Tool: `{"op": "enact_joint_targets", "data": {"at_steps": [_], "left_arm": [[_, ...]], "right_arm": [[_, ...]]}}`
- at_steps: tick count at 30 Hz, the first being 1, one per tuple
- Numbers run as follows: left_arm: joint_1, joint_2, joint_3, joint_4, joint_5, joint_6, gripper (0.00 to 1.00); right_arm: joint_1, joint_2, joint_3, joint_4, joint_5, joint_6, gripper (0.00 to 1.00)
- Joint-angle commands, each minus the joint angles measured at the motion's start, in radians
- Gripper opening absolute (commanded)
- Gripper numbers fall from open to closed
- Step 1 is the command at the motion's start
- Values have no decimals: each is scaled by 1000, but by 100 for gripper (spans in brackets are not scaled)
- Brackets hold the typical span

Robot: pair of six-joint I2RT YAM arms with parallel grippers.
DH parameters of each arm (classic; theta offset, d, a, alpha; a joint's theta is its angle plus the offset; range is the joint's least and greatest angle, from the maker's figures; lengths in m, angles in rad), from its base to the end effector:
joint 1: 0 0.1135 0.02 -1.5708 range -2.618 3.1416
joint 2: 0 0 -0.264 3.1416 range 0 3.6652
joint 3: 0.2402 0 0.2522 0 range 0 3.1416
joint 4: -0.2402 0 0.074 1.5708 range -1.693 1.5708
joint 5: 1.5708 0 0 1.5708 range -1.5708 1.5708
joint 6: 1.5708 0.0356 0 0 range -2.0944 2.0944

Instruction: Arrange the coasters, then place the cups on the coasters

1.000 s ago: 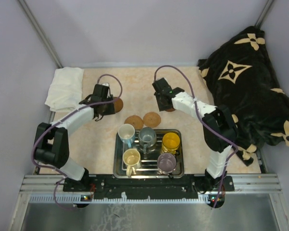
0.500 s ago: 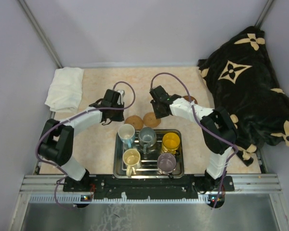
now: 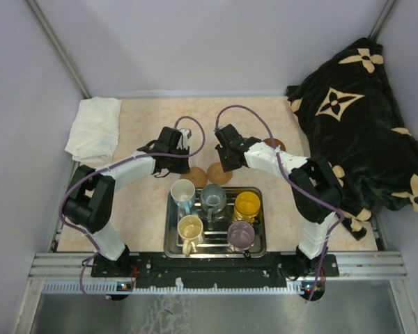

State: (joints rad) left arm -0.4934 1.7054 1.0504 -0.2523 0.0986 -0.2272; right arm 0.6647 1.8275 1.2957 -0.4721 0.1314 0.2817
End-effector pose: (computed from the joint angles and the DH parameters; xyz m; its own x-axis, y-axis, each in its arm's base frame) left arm 0.3098 -0.1706 0.1873 -0.7942 0.1726 -0.5826 0.3550 0.9100 -0.2143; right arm 0.3077 0.2352 0.2041 -0.7924 -0.2708 -0.5466 -0.3496 0.9359 0.0431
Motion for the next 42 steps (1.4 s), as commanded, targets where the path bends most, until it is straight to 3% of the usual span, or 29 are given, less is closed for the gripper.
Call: {"op": "enact_joint_targets", "data": {"at_steps": [1,12,24,42], "left_arm": [[-7,18,28,42,52,9,5],[-14,62,30,41,79,8,3],[-16,165,84,50,72,-1,10],[70,268,196,46,29,7,11]], "right_arm": [[9,10,1,44,-16,9,22],[9,65,5,44,-38,16,21],[10,155,35,37,-39,21,21],[-14,362,327,-26,-24,-26,21]]}}
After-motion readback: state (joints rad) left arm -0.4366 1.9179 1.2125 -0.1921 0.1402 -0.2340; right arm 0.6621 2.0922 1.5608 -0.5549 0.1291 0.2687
